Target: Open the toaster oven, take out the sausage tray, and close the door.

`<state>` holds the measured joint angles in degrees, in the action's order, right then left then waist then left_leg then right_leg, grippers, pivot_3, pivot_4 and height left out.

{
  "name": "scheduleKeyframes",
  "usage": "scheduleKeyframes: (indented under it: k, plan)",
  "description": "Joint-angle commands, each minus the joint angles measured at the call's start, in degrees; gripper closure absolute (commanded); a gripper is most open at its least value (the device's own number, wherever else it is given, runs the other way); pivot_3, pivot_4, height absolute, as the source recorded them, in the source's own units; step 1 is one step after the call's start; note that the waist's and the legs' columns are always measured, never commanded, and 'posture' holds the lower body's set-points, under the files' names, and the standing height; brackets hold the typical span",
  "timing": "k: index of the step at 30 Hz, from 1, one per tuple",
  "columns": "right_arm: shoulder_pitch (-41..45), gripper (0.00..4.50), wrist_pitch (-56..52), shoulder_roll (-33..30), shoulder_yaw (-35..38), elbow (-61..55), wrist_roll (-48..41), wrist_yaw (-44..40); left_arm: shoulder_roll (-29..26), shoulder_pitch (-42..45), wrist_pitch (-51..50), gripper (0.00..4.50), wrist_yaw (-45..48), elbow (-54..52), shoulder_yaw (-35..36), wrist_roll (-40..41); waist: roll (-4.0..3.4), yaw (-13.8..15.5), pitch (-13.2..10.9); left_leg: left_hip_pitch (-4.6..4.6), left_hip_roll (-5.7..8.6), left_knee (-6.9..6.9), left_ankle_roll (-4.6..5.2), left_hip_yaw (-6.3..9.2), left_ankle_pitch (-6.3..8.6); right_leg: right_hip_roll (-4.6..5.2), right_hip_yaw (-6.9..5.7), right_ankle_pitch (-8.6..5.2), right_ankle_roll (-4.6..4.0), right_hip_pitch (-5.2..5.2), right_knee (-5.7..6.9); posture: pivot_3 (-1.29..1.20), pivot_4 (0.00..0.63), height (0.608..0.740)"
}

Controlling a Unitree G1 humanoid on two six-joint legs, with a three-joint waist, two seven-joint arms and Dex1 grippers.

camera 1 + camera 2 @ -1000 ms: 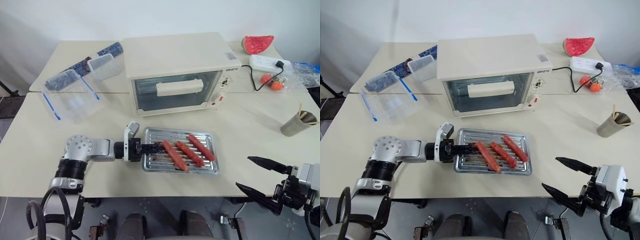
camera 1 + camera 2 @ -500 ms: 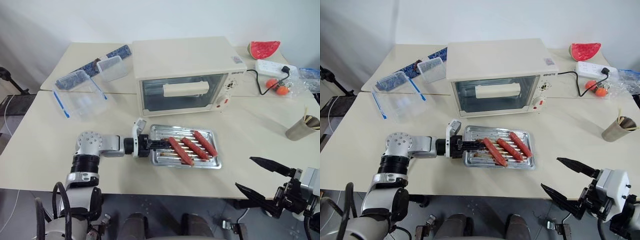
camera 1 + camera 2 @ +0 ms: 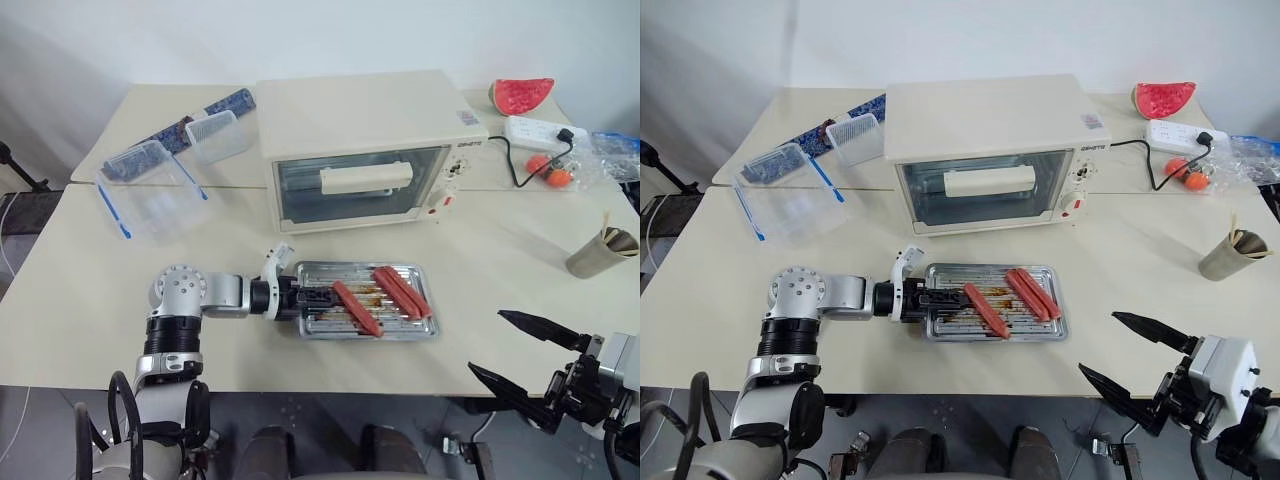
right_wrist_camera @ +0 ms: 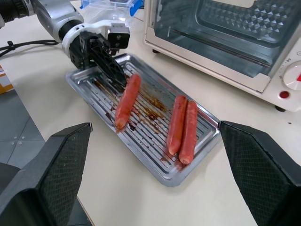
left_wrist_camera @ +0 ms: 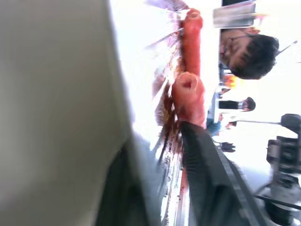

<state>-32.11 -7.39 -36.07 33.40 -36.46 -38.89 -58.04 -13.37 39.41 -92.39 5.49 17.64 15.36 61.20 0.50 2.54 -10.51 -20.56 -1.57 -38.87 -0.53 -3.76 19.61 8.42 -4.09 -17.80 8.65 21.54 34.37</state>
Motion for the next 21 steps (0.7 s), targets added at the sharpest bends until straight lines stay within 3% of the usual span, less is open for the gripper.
scheduleKeyframes:
  k: [1,6,8,11,14,18,21]
  plan:
    - [0.6,0.0,1.1,-0.2,-0.6,-0.6,0.1,-0.3,-2.2,-2.5,3.2,1.98,2.1,-5.4,-0.7,-3.4,0.01,-0.2,0.0,0.0,-0.01,0.0,0.0,0.0,0.0,0.0,0.0,0.0,0.0,0.0,-0.01,0.0,0.15,0.74]
    - [1.9,0.0,1.2,-0.9,-1.3,1.0,0.4,-1.8,-8.1,-5.5,6.9,0.62,9.2,-12.8,-1.1,-3.0,0.0,-1.2,0.0,0.04,-0.06,0.04,-0.06,0.02,0.0,-0.02,0.01,-0.01,-0.02,0.01,0.04,0.0,0.15,0.74]
    - [2.7,0.0,1.3,-1.3,-1.7,2.0,0.6,-2.7,-13.1,-7.5,9.5,0.06,15.0,-17.0,-2.0,-3.0,0.0,-1.4,0.0,0.07,-0.09,0.08,-0.07,0.02,0.0,-0.05,0.03,-0.02,-0.05,0.04,0.05,0.0,0.15,0.74]
    - [3.7,0.0,1.4,-1.8,-2.1,3.2,0.8,-3.8,-19.4,-10.6,16.2,0.02,23.2,-21.3,-3.7,-5.3,0.0,-1.3,0.0,0.12,-0.11,0.29,-0.09,0.02,0.0,-0.05,0.07,-0.04,-0.07,0.09,0.04,0.0,0.15,0.74]
    - [5.7,0.0,2.0,-2.9,-3.0,5.5,1.0,-5.9,-28.4,-17.4,36.1,0.02,38.4,-23.4,-3.6,-14.2,0.0,-1.3,0.0,0.11,-0.1,0.5,-0.09,0.0,0.0,-0.05,0.1,-0.04,-0.08,0.17,0.0,0.0,0.15,0.74]
    - [9.1,0.0,4.9,-4.2,-4.7,9.6,2.1,-10.1,-33.3,-28.3,66.5,0.02,55.9,-21.5,-1.4,-25.7,-0.04,-1.3,0.0,0.05,-0.12,0.83,-0.11,-0.26,0.06,-0.05,0.0,-0.07,-0.14,0.31,-0.47,0.0,0.15,0.74]
    - [11.5,0.0,6.2,-5.5,-5.7,13.2,2.4,-13.1,-35.2,-34.2,78.7,0.02,62.6,-17.9,0.6,-30.1,-0.05,-1.1,0.0,-0.08,-0.16,0.84,-0.01,-0.6,0.17,-0.01,-0.14,-0.08,-0.15,0.41,-0.48,0.0,0.15,0.74]
